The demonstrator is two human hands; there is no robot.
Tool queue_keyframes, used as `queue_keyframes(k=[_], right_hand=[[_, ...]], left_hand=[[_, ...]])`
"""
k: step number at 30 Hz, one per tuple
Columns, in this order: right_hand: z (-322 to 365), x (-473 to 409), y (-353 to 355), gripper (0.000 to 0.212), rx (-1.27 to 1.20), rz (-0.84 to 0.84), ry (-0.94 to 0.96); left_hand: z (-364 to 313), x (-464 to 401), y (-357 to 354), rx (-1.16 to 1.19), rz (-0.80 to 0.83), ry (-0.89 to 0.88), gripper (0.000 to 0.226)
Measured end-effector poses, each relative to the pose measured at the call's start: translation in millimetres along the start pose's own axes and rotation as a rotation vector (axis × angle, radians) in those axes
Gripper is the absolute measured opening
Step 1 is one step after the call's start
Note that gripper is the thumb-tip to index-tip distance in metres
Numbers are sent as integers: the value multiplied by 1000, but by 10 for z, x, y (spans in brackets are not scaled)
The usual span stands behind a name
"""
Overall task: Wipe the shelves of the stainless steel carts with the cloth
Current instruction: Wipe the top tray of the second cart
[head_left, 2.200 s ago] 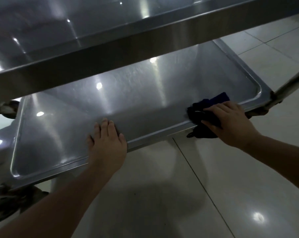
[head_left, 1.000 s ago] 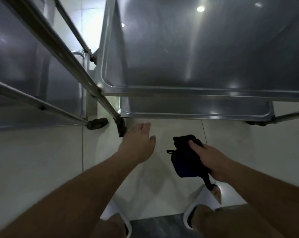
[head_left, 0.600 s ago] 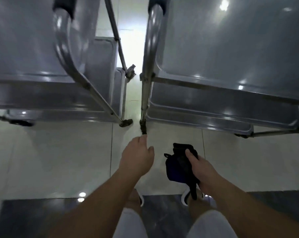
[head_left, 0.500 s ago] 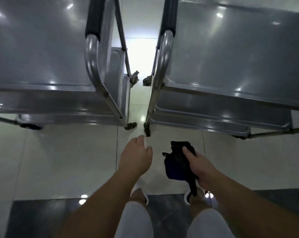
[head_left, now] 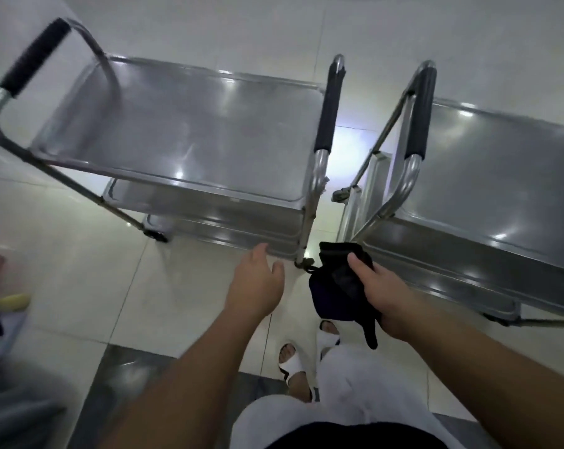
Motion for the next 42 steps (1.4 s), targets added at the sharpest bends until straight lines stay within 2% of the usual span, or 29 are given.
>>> queue_keyframes(k=[9,13,19,24,30,38,42], right_hand=[[638,-433,-946,39,39,139,-6],[1130,-675,-1467,41,81,290,1],[1758,-852,-2292,44,235,451,43],[2101,-978,-2939,47,277,470,69],[2351,-1168,-3862,42,245,450,64],[2458,-1282,-4883,40,232,254,50],[2436,-1359,-5142,38,203,236,15]], left_hand=[[368,-180,965,67,-163,138,56],[545,-261,1423,88,-272,239,55],[961,-322,2011,289,-477,406,54],[1335,-456,2450,371,-562,455,54],[1857,-881,3149,383,-563,389,54],[2702,-1407,4200,265,-390,312,54],[2907,-1746,4534,221,-332,282,54]])
Point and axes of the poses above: each hand's wrist, its own x-axis away from the middle knuckle, its own y-axis out of the back of the hand, z = x × y, the point moved 3 cm from there along -x, towards the middle knuckle, and after that the axes turned 7 degrees about x, right-handed, at the moved point
